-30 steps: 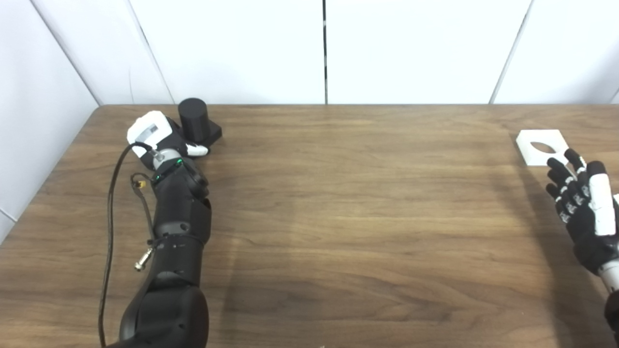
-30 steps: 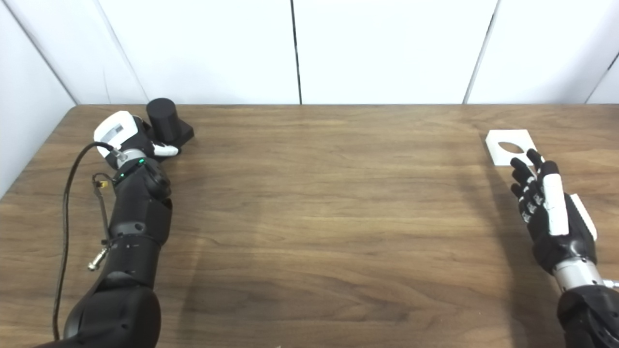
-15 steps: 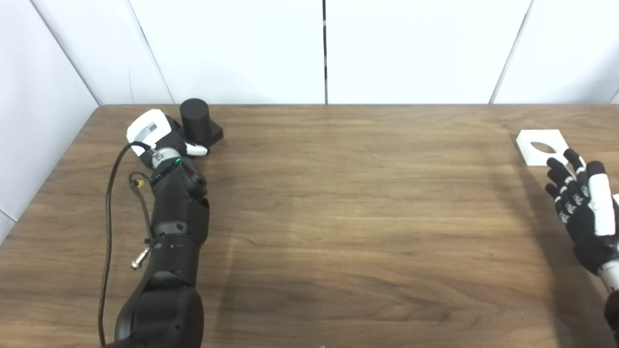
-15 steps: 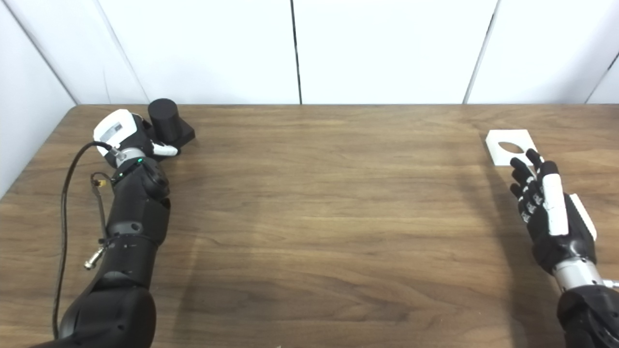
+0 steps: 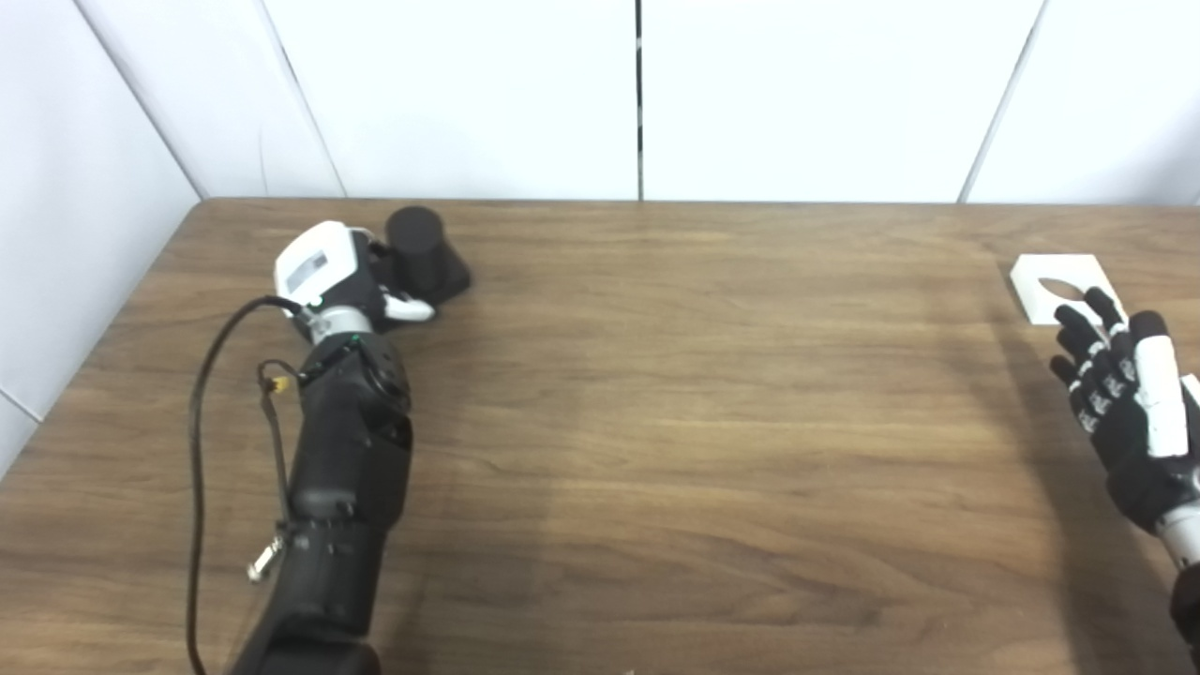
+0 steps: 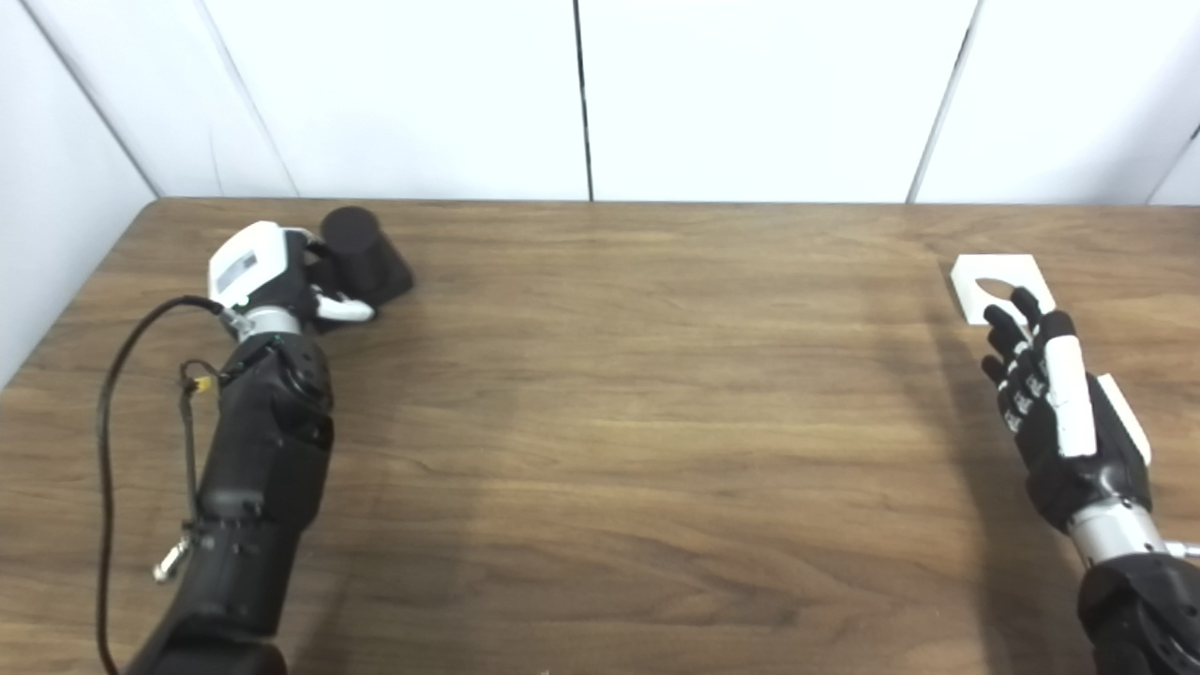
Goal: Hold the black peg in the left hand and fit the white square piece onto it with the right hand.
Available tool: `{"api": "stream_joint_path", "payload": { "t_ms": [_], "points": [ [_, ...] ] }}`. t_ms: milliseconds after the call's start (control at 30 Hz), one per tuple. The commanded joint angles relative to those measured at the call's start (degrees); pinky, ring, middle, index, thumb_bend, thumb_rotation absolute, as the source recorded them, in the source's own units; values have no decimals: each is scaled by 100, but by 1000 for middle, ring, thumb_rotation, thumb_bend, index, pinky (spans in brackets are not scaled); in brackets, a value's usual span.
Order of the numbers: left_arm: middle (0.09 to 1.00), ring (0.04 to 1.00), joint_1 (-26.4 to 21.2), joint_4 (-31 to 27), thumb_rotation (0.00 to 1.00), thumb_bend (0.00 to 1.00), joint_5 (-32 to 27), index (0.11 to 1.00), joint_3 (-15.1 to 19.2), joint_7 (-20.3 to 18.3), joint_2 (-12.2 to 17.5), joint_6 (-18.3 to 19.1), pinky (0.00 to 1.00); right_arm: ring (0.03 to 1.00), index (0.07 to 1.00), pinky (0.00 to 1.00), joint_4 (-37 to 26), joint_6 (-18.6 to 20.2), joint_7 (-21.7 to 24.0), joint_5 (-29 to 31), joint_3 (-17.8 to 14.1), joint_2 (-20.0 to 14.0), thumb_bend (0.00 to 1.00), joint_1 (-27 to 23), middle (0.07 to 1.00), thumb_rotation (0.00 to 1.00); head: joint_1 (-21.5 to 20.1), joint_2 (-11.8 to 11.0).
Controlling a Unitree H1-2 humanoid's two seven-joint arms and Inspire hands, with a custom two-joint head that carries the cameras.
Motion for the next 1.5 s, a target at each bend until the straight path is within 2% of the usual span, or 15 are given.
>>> {"api": "stream_joint_path", "payload": {
  "t_ms": [0,67,133,233,300,500,600,733,867,1100,1267,1467],
  "points": [
    [857,966,-284,-735,64,507,196,485,-48,-370,-2,-9,1000,1000,1000,1000,-229,-118,6,1,-13,-49,519,-168,963,943,-72,-2],
    [853,989,-177,-1331,61,510,298,485,24,-888,-226,-9,1000,1000,1000,1000,-257,-99,14,-54,33,-63,552,-167,962,925,-118,1],
    [839,972,-23,-1860,60,511,395,485,28,-1351,-413,-10,1000,1000,1000,1000,-254,-161,48,-69,66,-56,551,-168,954,911,-167,0],
    [839,950,222,-2437,60,511,399,486,-45,-1861,-622,-9,1000,998,1000,1000,-267,-106,-10,-75,81,9,582,-187,935,875,-226,4],
    [844,943,356,-2720,61,511,377,487,-94,-2111,-728,-10,1000,997,1000,1000,-277,-67,-56,-104,97,42,594,-197,931,863,-281,9],
    [862,949,834,-3439,68,508,454,489,-592,-2867,-912,-15,1000,987,1000,1000,-299,-135,6,-234,219,48,595,-175,925,887,-431,28],
    [864,957,1058,-3629,66,509,355,488,-881,-3084,-942,-28,1000,989,1000,1000,-325,-100,13,-232,269,34,606,-183,928,875,-437,42],
    [855,968,1309,-3793,64,510,234,487,-1042,-3354,-1024,-16,1000,998,1000,1000,-370,-60,-5,-224,312,43,591,-205,939,875,-455,68],
    [848,953,1592,-3867,61,512,301,487,-1322,-3279,-1051,-64,985,999,1000,1000,-414,8,-72,-280,329,68,603,-221,933,873,-482,88],
    [854,955,2049,-3635,59,510,261,488,-1817,-2630,-1144,-277,1000,997,1000,1000,-406,-30,-54,-288,302,78,579,-184,923,877,-547,110],
    [839,947,2168,-3307,57,508,138,490,-2076,-2202,-1114,-378,1000,990,1000,1000,-449,48,-89,-282,272,87,622,-182,915,880,-589,110],
    [851,956,2209,-2878,57,507,1,490,-2254,-1674,-1055,-518,1000,994,1000,1000,-489,76,-73,-227,206,83,609,-175,911,873,-603,123]
  ]
}}
